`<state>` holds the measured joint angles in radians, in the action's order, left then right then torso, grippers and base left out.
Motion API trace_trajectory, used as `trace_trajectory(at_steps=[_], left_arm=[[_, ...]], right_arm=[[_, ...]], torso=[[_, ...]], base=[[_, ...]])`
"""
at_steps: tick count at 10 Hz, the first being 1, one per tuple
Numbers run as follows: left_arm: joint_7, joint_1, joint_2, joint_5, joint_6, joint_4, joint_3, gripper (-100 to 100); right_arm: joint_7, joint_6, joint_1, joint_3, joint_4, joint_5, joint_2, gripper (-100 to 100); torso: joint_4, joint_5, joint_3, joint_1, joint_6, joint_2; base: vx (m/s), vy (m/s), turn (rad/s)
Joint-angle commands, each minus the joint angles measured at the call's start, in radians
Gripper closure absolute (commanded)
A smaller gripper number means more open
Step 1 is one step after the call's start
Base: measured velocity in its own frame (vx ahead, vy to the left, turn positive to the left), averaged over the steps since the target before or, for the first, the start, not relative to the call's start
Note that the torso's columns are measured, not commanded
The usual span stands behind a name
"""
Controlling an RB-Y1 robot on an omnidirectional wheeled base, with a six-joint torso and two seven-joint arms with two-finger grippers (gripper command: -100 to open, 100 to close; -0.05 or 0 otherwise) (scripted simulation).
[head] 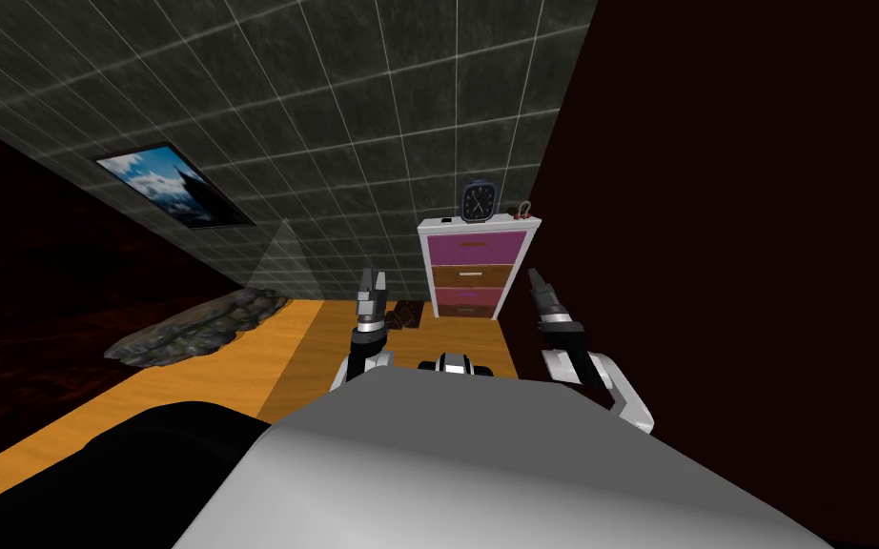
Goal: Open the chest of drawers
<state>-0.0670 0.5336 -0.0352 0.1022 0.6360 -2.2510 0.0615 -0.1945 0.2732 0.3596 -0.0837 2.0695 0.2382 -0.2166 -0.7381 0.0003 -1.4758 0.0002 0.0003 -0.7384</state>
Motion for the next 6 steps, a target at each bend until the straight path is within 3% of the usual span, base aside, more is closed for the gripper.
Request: trace_trajectory(at_steps=[1,6], left_arm=[[0.0,0.0,0.0,0.0,0.0,0.0,0.0,0],[0.0,0.0,0.0,0.0,0.0,0.0,0.0,0]], right_arm=[[-0.058,-0.012,-0.025,-0.009,-0.028,0.049,-0.015,-100],[-0.189,-0.051,-0.094,-0.026,-0.1,0.172,-0.051,-100]], torso=[[0.0,-0.001,0.0,-0.001,0.0,0.0],[0.0,0.0,0.0,0.0,0.0,0.0]], base=[[0.021,0.046,0.019],[0.022,0.059,0.033]])
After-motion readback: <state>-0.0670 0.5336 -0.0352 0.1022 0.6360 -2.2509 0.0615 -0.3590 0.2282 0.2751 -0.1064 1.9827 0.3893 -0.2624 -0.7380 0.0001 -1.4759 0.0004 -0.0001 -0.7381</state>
